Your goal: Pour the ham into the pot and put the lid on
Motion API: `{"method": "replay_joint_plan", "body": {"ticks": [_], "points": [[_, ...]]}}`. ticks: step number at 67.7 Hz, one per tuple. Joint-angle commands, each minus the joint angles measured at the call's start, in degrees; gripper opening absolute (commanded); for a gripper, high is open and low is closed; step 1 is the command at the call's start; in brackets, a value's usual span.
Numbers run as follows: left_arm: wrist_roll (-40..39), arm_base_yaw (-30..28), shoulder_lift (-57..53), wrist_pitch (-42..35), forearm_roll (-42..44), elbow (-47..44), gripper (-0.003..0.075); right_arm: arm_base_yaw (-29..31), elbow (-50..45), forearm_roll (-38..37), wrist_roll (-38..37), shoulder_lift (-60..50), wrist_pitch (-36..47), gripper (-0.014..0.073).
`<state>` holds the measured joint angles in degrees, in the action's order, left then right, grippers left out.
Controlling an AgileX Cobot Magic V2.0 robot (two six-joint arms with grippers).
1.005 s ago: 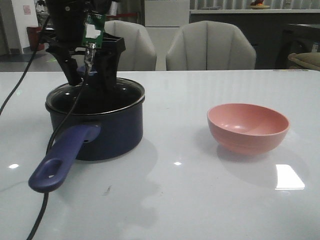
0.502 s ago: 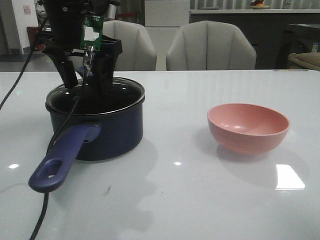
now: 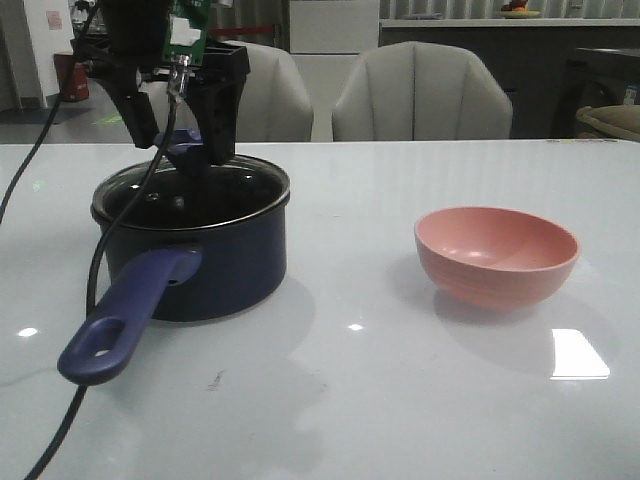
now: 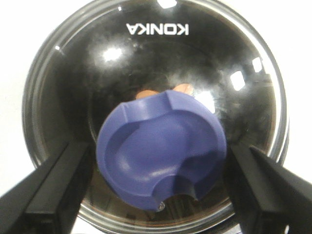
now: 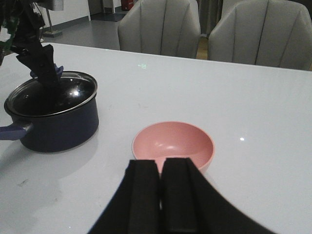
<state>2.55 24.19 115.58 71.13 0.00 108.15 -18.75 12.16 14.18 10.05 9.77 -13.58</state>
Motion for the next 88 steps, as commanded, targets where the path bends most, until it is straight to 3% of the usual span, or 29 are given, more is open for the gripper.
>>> {"method": "replay_joint_plan", "body": {"ticks": [1, 21, 31, 50, 88], "points": [[-0.16, 0.32, -4.31, 0.79, -0.59, 1.86, 0.0583, -0.08, 1.45, 0.41, 0.72, 0.45, 4.34, 0.0148], [-0.08, 0.32, -14.74, -0.45, -1.05, 0.31, 0.0582, -0.08, 1.45, 0.41, 0.72, 0.45, 4.34, 0.0148], [0.77, 0.32, -24.26, -7.01, -2.98, -6.06, 0.0582, -0.08, 1.45, 0.41, 0.72, 0.45, 4.34, 0.0148], [1.17, 0.32, -45.82, -23.39, -6.41, -26.39, 0.0582, -0.08, 1.45, 0.41, 0.72, 0.45, 4.34, 0.0148], [1.17, 0.32, -85.29, -45.04, -6.41, -70.18, 0.0582, -0.08, 1.45, 0.41, 0.72, 0.45, 4.34, 0.0148]]}}
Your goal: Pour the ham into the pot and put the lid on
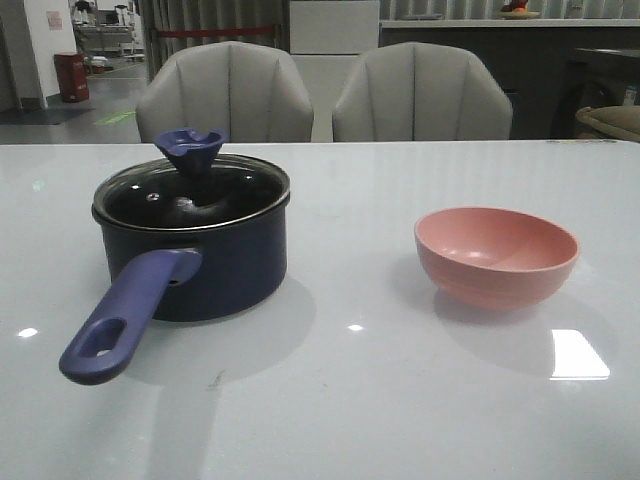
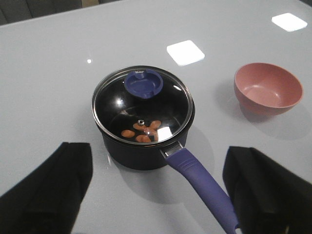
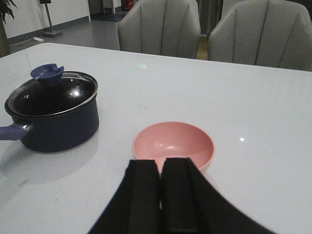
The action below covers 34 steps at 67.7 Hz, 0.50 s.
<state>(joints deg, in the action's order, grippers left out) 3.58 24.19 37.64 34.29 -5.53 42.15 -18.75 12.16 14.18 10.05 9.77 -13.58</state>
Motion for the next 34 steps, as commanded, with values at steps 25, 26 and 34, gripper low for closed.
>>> {"method": "replay_joint_plan", "body": {"ticks": [25, 26, 34], "points": [[0.14, 0.32, -27.32, -15.04, -0.87, -20.23, 0.0291, -0.08, 1.45, 0.41, 0.72, 0.45, 4.34, 0.0148], [0.14, 0.32, -27.55, -15.37, -0.87, -20.35, 0.0262, -0.08, 1.45, 0.41, 0.72, 0.45, 4.34, 0.0148], [0.14, 0.32, -27.81, -17.21, -0.77, -20.68, 0.012, -0.08, 1.45, 0.41, 0.72, 0.45, 4.34, 0.0148]]}}
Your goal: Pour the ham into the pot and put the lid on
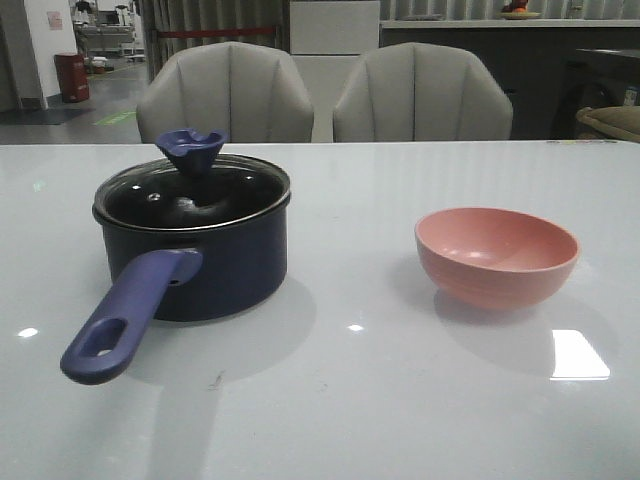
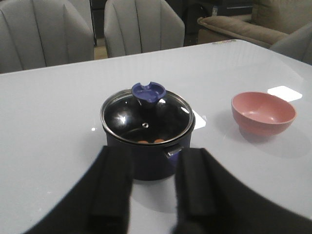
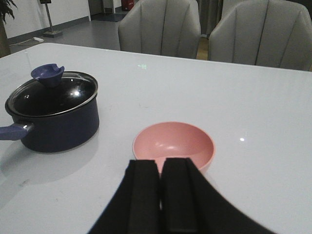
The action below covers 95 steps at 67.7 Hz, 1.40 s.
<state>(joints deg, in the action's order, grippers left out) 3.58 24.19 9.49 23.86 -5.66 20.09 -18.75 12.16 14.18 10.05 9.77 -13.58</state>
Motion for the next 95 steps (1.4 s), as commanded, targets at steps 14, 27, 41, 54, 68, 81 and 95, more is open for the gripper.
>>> {"method": "replay_joint_plan", "body": {"ticks": [14, 27, 41, 54, 68, 81, 95], "points": [[0.14, 0.32, 0.33, -6.77, -0.64, 1.39, 0.0112, -0.08, 1.45, 0.41, 0.72, 0.45, 4.34, 0.0148], [0.14, 0.32, 0.33, -6.77, -0.64, 1.39, 0.0112, -0.08, 1.45, 0.41, 0.72, 0.45, 4.34, 0.0148], [0.14, 0.07, 0.33, -7.4, 0.34, 0.02, 0.0112, -0.08, 1.45, 0.41, 0.72, 0.45, 4.34, 0.0148], [0.14, -9.22, -4.2, -14.3, 2.51, -7.73, 0.0112, -0.08, 1.45, 0.41, 0.72, 0.45, 4.34, 0.0148], [0.14, -18.35, -10.84, -23.03, 2.51, -18.41, 0.0112, -0.08, 1.45, 0.41, 0.72, 0.45, 4.34, 0.0148], [-5.61, -18.61, -10.8, -25.1, 4.38, -21.6, 0.0112, -0.08, 1.45, 0.41, 0.72, 0.45, 3.99, 0.0148], [-6.89, -18.61, -10.8, -27.72, 4.88, -21.6, 0.0112, -0.08, 1.45, 0.41, 0.72, 0.45, 3.89, 0.0148]]}}
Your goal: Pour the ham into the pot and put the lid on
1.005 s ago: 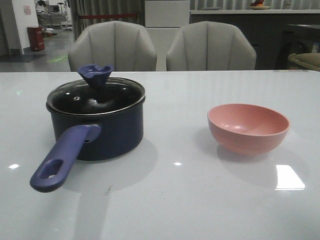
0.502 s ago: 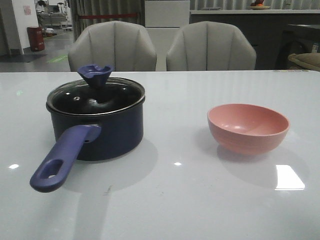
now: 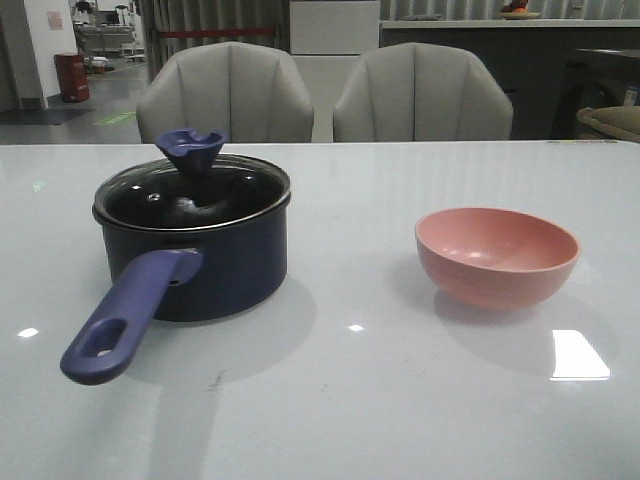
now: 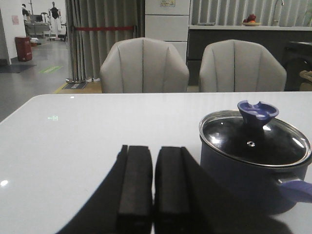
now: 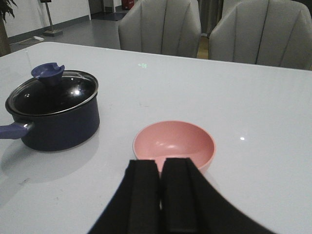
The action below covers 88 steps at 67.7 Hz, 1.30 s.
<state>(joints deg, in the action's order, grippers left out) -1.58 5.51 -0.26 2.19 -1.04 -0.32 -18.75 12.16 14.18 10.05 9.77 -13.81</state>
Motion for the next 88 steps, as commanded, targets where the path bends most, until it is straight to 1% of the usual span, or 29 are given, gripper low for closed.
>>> {"method": "replay_joint_plan", "body": {"ticks": [1, 62, 71, 79, 88], "points": [[-2.11, 0.07, -1.05, -6.18, 0.26, -1.19, 0.0112, -0.08, 1.45, 0.41, 0.72, 0.45, 4.12, 0.0148], [-2.57, 0.07, -1.05, -6.06, 0.26, -1.19, 0.0112, -0.08, 1.45, 0.41, 0.72, 0.45, 4.12, 0.0148], [-2.57, 0.07, -1.05, -6.06, 0.26, -1.19, 0.0112, 0.03, 0.67, 0.41, 0.72, 0.07, 8.33, 0.0148], [-2.57, 0.07, -1.05, -6.06, 0.26, -1.19, 0.0112, 3.4, 0.61, 0.34, 0.72, -0.13, 8.49, 0.0148], [-2.57, 0.07, -1.05, -6.06, 0.26, -1.19, 0.0112, 12.18, -0.97, -1.68, 0.72, -1.63, 8.75, 0.0148]]}}
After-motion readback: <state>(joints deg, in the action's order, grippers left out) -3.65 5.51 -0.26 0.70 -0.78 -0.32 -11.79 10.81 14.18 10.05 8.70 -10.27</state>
